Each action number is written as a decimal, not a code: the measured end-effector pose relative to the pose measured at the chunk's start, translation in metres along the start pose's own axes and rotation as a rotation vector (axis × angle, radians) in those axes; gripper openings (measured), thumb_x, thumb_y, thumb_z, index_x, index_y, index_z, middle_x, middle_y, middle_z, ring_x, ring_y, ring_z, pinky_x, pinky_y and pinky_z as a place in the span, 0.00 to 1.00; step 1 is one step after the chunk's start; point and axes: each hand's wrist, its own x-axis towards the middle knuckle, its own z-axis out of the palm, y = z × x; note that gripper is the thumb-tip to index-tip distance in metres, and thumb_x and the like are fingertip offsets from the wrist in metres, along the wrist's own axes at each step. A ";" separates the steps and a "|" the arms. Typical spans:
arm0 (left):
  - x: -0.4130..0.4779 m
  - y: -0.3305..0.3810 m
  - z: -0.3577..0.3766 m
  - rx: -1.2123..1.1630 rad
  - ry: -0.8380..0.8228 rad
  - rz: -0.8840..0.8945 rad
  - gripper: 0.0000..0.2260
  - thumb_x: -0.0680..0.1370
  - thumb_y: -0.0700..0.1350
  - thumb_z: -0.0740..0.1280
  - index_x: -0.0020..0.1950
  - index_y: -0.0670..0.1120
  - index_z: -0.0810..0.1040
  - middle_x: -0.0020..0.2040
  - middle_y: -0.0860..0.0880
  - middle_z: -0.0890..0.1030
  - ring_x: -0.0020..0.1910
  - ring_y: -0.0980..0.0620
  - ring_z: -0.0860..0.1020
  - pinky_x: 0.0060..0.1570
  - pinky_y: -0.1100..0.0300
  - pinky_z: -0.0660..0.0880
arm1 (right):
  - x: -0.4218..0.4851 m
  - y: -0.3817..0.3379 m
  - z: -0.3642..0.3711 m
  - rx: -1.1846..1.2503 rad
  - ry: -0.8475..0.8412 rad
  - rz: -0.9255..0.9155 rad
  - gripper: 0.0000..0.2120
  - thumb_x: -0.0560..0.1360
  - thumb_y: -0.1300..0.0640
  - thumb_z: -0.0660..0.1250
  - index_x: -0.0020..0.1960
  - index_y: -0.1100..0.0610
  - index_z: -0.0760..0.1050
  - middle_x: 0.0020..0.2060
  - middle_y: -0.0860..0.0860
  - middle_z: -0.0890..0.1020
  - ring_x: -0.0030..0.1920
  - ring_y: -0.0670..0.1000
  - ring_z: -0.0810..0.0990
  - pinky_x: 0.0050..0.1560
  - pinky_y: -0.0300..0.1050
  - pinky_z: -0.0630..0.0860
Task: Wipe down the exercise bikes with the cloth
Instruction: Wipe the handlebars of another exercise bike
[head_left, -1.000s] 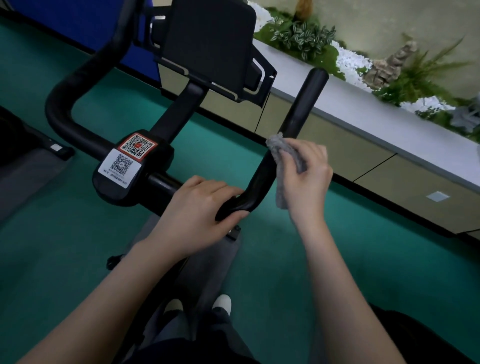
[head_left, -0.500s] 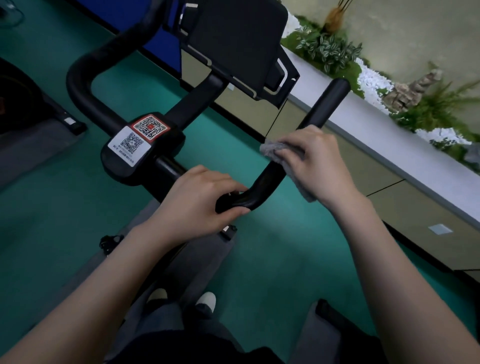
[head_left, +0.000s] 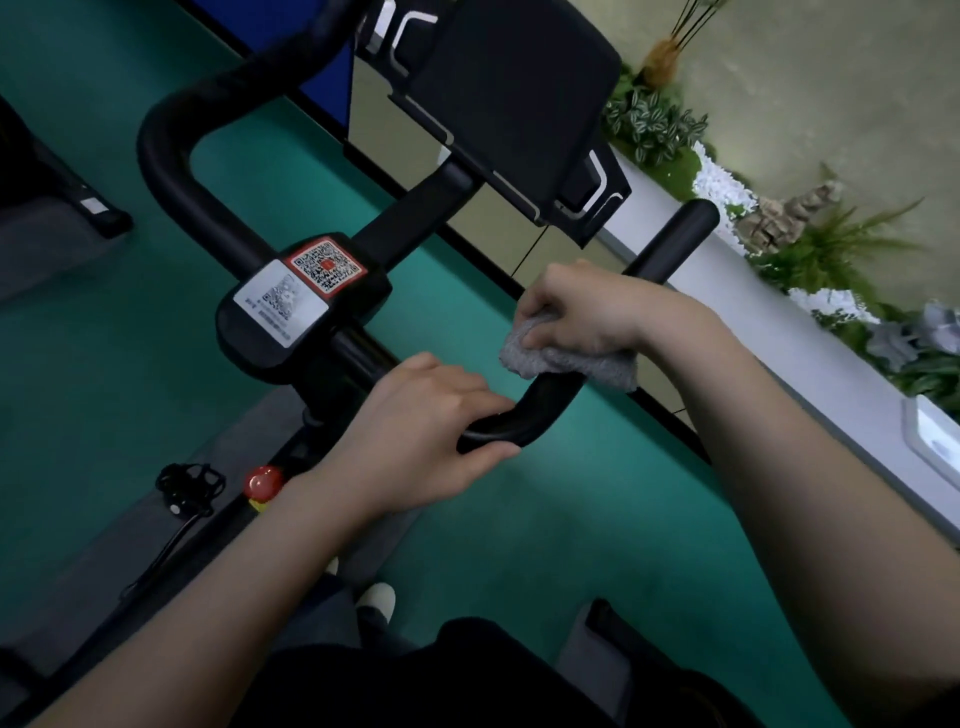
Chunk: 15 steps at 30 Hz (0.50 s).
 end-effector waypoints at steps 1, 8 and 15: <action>0.000 0.000 0.000 0.000 -0.003 0.001 0.15 0.74 0.60 0.61 0.51 0.54 0.81 0.37 0.55 0.79 0.40 0.52 0.78 0.43 0.55 0.69 | -0.001 0.001 -0.001 0.008 0.006 0.005 0.11 0.74 0.55 0.69 0.56 0.54 0.80 0.52 0.53 0.81 0.56 0.54 0.77 0.58 0.47 0.73; 0.000 -0.001 0.001 -0.009 0.013 -0.010 0.17 0.72 0.60 0.62 0.49 0.50 0.82 0.38 0.55 0.80 0.39 0.52 0.78 0.43 0.58 0.65 | 0.003 -0.022 0.011 -0.017 -0.133 -0.065 0.08 0.74 0.56 0.68 0.52 0.54 0.81 0.46 0.54 0.82 0.49 0.54 0.79 0.54 0.50 0.76; 0.000 -0.002 0.002 -0.018 -0.019 -0.004 0.17 0.73 0.60 0.61 0.49 0.50 0.82 0.36 0.55 0.79 0.37 0.52 0.77 0.43 0.57 0.67 | 0.011 0.021 -0.004 -0.122 0.145 0.136 0.08 0.73 0.63 0.64 0.49 0.59 0.80 0.43 0.56 0.81 0.45 0.57 0.78 0.48 0.50 0.77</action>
